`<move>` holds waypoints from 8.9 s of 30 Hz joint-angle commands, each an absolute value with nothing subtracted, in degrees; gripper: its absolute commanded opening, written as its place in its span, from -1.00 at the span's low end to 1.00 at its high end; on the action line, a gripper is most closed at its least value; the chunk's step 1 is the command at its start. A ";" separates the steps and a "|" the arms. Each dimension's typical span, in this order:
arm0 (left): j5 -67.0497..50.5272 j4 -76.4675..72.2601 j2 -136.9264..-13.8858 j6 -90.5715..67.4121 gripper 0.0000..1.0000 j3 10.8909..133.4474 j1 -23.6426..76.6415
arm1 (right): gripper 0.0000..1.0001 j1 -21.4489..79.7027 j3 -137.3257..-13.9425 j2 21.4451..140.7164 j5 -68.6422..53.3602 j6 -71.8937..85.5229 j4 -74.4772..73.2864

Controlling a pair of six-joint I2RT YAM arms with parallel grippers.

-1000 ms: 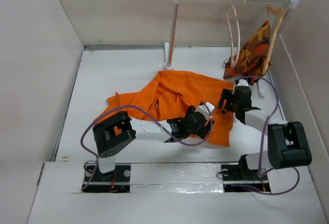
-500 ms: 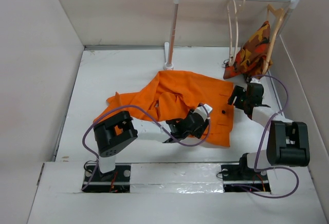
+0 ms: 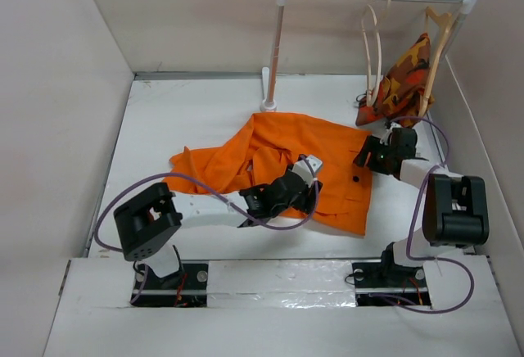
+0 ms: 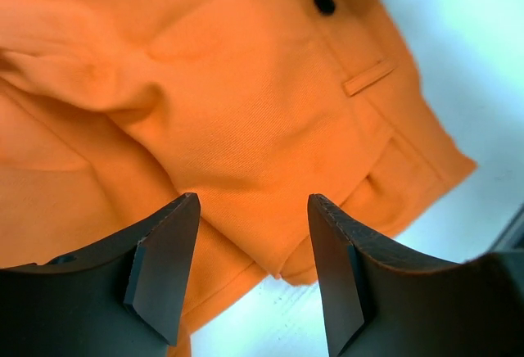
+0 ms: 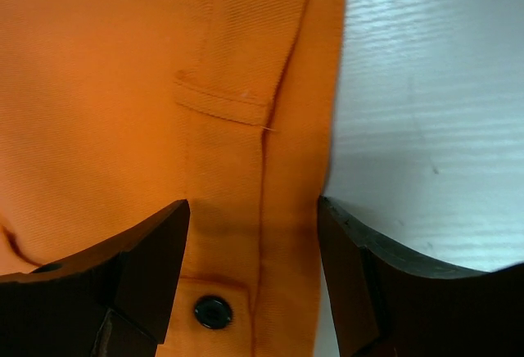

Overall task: Place the trousers on the hanger
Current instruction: Flatten out the trousers at the center of the board.

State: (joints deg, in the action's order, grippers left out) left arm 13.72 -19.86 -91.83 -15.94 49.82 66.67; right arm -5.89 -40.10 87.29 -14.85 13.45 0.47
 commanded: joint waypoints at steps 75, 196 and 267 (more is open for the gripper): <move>42.19 -4.65 -62.22 -49.58 -0.37 29.18 24.96 | -0.33 37.97 -33.75 60.47 -2.38 2.37 6.24; 53.69 24.79 -33.33 -55.10 -0.70 44.91 24.26 | -0.11 43.77 -35.95 66.00 3.61 0.88 12.83; 21.08 12.41 -114.71 -30.32 -0.25 95.81 9.05 | -0.76 45.35 -36.74 72.77 -1.84 0.62 15.20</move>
